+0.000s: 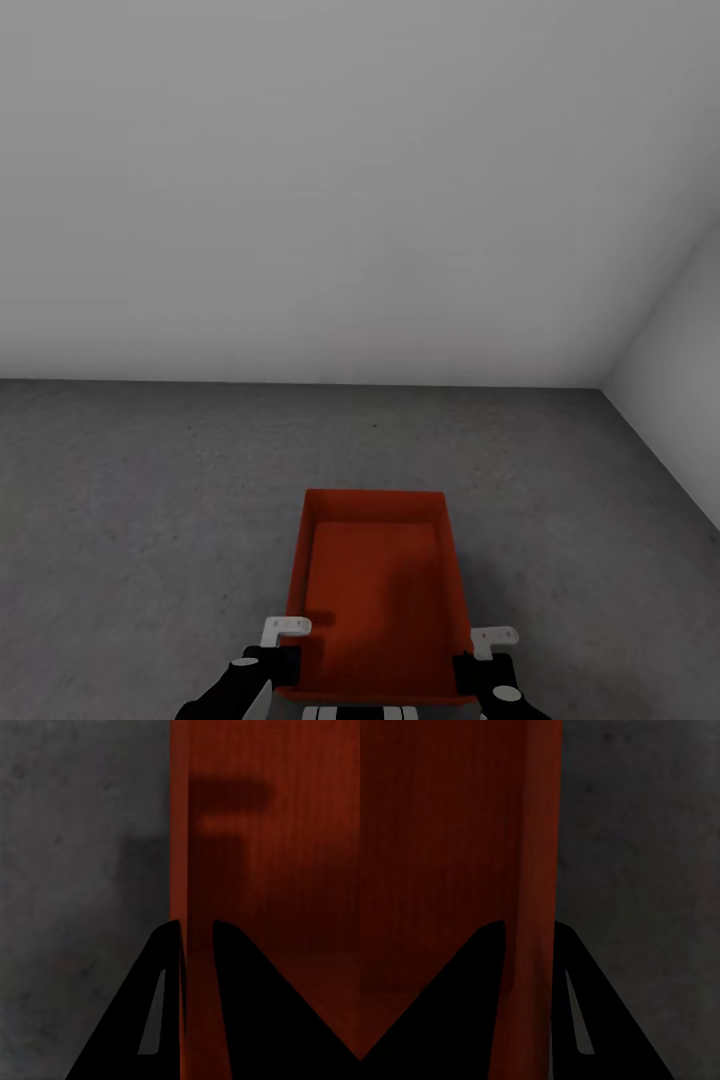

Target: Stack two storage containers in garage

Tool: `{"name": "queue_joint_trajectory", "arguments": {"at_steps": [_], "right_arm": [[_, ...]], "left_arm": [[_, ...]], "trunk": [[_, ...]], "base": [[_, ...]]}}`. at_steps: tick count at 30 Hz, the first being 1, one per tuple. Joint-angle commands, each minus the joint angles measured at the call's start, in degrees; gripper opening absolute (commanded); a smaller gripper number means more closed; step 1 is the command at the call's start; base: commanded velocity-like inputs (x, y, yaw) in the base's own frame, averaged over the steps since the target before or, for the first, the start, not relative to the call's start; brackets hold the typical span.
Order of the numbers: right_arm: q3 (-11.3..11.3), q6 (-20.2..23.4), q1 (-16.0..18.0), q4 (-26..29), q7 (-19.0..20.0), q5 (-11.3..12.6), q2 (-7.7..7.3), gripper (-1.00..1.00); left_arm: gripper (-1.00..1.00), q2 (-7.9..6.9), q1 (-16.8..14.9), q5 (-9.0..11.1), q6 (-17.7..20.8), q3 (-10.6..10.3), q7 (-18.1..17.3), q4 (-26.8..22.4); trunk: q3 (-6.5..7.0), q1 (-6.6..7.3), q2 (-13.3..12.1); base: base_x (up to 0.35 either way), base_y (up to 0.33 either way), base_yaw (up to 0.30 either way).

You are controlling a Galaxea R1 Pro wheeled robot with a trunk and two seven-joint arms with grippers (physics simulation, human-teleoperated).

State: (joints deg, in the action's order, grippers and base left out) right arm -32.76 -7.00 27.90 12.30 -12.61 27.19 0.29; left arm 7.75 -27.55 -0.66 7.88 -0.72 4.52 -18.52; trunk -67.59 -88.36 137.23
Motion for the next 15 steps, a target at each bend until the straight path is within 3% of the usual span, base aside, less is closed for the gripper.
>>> {"name": "queue_joint_trajectory", "arguments": {"at_steps": [1, 2, 15], "right_arm": [[-0.1, 4.8, 0.0, -0.6, -0.4, 1.4, -0.03, 1.00], [-0.1, 4.8, 0.0, -0.6, -0.4, 1.4, -0.03, 1.00], [-0.1, 4.9, 0.0, -0.6, -0.4, 1.4, -0.03, 1.00]], "left_arm": [[-1.00, -0.02, 0.0, -0.3, 0.4, 0.5, 0.6, 0.5], [1.00, -0.02, 0.0, -0.3, 0.4, 0.5, 0.6, 0.5], [1.00, -0.02, 0.0, -0.2, 0.5, 0.5, 0.6, 0.5]], "trunk": [[-0.04, -0.01, 0.0], [-0.04, -0.01, 0.0], [-0.04, -0.01, 0.0]], "base": [[0.000, 0.000, 0.000], [0.000, 0.000, 0.000], [0.000, 0.000, 0.000]]}}
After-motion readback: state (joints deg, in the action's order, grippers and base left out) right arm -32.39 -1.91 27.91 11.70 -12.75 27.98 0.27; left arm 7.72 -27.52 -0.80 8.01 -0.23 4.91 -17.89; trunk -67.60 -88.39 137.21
